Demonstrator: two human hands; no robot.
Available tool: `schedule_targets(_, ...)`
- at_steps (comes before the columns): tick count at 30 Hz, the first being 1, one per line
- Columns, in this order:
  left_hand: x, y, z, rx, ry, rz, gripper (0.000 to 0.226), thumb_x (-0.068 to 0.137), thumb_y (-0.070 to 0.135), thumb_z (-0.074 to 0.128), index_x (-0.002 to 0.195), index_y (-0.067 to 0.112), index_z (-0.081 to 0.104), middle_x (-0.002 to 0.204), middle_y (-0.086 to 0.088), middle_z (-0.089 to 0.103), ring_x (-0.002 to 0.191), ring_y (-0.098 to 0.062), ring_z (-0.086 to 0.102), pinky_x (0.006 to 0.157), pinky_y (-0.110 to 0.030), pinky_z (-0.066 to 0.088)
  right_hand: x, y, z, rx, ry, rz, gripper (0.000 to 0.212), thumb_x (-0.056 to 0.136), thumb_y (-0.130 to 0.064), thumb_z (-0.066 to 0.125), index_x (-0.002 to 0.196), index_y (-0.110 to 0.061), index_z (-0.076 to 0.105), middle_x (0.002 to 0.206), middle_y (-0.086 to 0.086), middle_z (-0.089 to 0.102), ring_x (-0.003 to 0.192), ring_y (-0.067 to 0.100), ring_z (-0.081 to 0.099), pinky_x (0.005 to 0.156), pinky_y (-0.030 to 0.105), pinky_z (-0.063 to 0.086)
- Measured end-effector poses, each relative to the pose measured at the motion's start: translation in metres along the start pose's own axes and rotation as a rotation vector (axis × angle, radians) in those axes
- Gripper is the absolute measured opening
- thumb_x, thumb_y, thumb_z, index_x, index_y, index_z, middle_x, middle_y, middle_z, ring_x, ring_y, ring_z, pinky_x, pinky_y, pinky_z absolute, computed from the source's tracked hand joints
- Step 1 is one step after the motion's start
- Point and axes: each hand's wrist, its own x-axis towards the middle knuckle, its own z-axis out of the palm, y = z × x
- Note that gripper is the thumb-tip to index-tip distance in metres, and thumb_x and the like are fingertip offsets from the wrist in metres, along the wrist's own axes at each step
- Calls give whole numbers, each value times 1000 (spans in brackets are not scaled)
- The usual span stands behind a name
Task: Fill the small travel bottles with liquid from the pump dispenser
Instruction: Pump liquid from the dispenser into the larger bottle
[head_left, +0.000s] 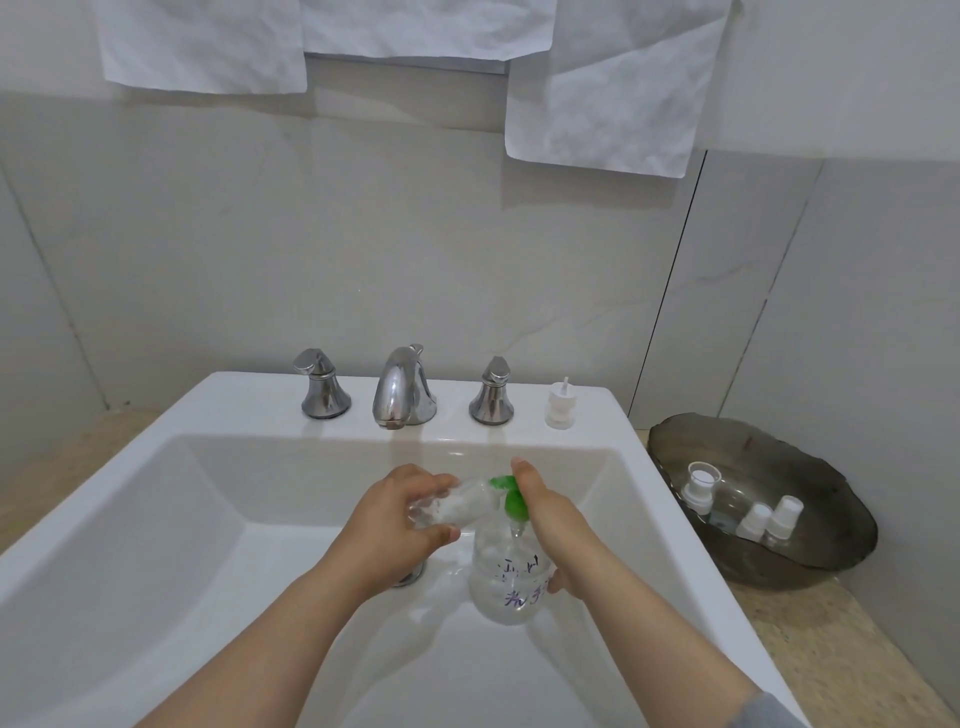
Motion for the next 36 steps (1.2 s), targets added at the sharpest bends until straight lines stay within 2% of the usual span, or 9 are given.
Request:
schedule_targets(2, 1, 1, -1, -27, 20, 12, 45, 73, 13, 78, 111, 32, 65, 101, 13, 56, 96, -4, 56, 85, -17, 45, 1, 1, 0, 65, -27, 54, 58, 90, -70, 33, 113, -20, 53, 116, 5, 49, 107, 32, 47, 94, 47, 38)
schedule_targets(5, 1, 3, -2, -32, 31, 32, 45, 74, 12, 78, 112, 32, 65, 102, 11, 56, 97, -2, 55, 79, -9, 40, 6, 0, 1, 99, -55, 125, 78, 83, -78, 34, 139, -25, 44, 141, 5, 42, 133, 38, 36, 102, 59, 32)
schedule_targets(8, 1, 3, -3, -32, 33, 37, 44, 74, 12, 78, 112, 31, 65, 102, 11, 56, 96, -1, 55, 76, -3, 37, 9, -1, 1, 99, -77, 149, 83, 81, -81, 34, 145, -28, 39, 150, 5, 36, 137, 40, 31, 104, 63, 28)
schedule_targets(13, 2, 2, -2, -31, 33, 37, 45, 73, 12, 78, 112, 32, 65, 102, 10, 56, 95, -4, 55, 80, -13, 40, 6, -2, 0, 102, -63, 150, 81, 83, -78, 36, 143, -25, 40, 148, 6, 38, 136, 38, 33, 104, 61, 30)
schedule_targets(22, 2, 2, -1, 4, 41, 29, 45, 74, 14, 78, 113, 31, 65, 102, 13, 56, 94, -1, 55, 76, -3, 36, -4, -9, 2, 67, -23, 127, 69, 88, -70, 37, 134, -19, 48, 130, 9, 47, 124, 38, 44, 92, 55, 39)
schedule_targets(25, 1, 1, 0, 17, 30, 27, 46, 74, 14, 78, 115, 30, 65, 102, 13, 56, 95, 0, 54, 81, -11, 41, -7, -10, 2, 14, -4, 88, 60, 92, -66, 33, 119, -17, 55, 114, 7, 51, 103, 34, 48, 85, 49, 43)
schedule_targets(27, 0, 0, 1, 34, 19, 23, 47, 74, 14, 78, 116, 28, 64, 102, 13, 56, 96, -1, 54, 84, -14, 42, -9, -10, 2, -21, 18, 51, 55, 95, -61, 31, 103, -14, 57, 101, 7, 53, 88, 30, 48, 87, 47, 46)
schedule_targets(31, -1, -2, 2, 46, 13, 11, 46, 75, 15, 77, 117, 29, 64, 101, 16, 54, 95, 2, 54, 77, -1, 34, -11, -10, 2, -28, 44, 6, 49, 98, -55, 32, 92, -12, 55, 80, 1, 51, 74, 23, 47, 90, 44, 46)
schedule_targets(36, -1, 0, 2, 24, 8, 4, 45, 74, 13, 78, 115, 29, 64, 102, 13, 55, 97, -4, 55, 88, -17, 43, -9, -8, 2, -35, 54, -34, 49, 99, -54, 31, 93, -12, 55, 79, 0, 51, 70, 19, 47, 92, 42, 45)
